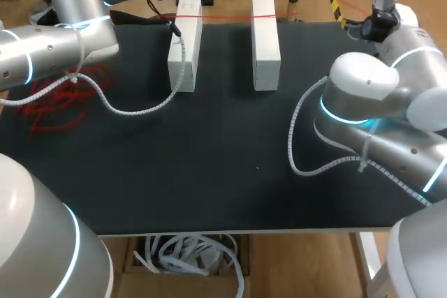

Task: Grab the tape and strap the tape.

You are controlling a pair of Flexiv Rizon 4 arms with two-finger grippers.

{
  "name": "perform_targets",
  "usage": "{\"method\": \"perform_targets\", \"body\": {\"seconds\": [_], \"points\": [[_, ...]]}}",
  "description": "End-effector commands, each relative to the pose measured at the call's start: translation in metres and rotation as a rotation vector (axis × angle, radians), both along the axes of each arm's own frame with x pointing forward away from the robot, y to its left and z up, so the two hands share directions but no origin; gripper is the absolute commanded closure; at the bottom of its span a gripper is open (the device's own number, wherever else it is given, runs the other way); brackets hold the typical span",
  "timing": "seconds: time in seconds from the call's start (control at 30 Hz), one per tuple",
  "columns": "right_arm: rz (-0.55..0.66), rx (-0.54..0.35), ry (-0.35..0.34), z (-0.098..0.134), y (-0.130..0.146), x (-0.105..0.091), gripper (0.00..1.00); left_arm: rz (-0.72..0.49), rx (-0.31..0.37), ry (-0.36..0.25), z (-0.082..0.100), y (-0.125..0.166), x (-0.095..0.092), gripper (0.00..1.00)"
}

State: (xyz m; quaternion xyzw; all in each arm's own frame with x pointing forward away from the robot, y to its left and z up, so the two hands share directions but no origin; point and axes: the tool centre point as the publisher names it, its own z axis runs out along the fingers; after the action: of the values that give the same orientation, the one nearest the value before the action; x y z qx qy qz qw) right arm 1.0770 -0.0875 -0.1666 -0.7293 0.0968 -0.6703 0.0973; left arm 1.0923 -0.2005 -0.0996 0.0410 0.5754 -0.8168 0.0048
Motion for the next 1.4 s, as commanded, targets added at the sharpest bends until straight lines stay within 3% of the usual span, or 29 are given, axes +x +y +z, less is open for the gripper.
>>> {"method": "perform_targets", "body": {"seconds": [0.03,0.07,0.1,0.17,0.33,0.43,0.57,0.77,0.93,1.03,1.23,1.27,1.3,1.4], "points": [[-0.001,-0.008,-0.01,0.001,0.001,0.007,0.05,-0.002,-0.001,0.0,0.0,0.0,0.001,1.0],[-0.001,-0.011,-0.011,0.002,0.001,0.007,0.41,-0.002,-0.001,0.0,0.0,0.0,0.001,1.0],[0.0,-0.012,-0.014,0.002,0.001,0.008,0.54,-0.002,-0.001,0.0,0.0,0.0,0.001,1.0],[0.001,-0.029,-0.018,0.002,0.0,0.008,0.67,-0.002,-0.001,0.0,0.0,0.0,0.001,1.0],[-0.001,-0.036,-0.023,0.003,-0.001,0.008,0.68,-0.002,-0.001,0.0,0.0,0.0,0.001,1.0],[-0.005,-0.041,-0.029,0.004,-0.001,0.006,0.76,-0.002,-0.001,0.0,0.0,0.0,0.001,1.0],[-0.008,-0.041,-0.023,0.002,-0.002,0.005,0.72,-0.002,-0.001,0.0,0.0,0.0,0.001,1.0],[-0.009,-0.042,-0.014,-0.001,-0.002,0.002,0.8,-0.002,-0.001,0.0,0.0,0.0,0.001,1.0],[-0.009,-0.042,-0.006,-0.003,0.0,0.0,0.72,-0.002,-0.001,0.0,0.0,0.0,0.001,1.0],[-0.007,-0.04,-0.004,-0.003,0.001,-0.001,0.74,-0.002,-0.001,0.0,0.0,0.0,0.001,1.0],[-0.014,-0.042,0.001,-0.006,0.002,0.0,0.61,-0.002,-0.001,0.0,0.0,0.0,0.001,1.0],[-0.014,-0.04,0.0,-0.006,0.001,0.0,0.61,-0.002,-0.001,0.0,0.0,0.0,0.001,1.0],[-0.014,-0.046,-0.001,-0.005,0.001,0.0,0.69,-0.002,-0.001,0.0,0.0,0.0,0.001,1.0],[-0.019,-0.044,-0.004,-0.005,-0.001,0.002,0.66,-0.002,-0.001,0.0,0.0,0.0,0.001,1.0]]}}
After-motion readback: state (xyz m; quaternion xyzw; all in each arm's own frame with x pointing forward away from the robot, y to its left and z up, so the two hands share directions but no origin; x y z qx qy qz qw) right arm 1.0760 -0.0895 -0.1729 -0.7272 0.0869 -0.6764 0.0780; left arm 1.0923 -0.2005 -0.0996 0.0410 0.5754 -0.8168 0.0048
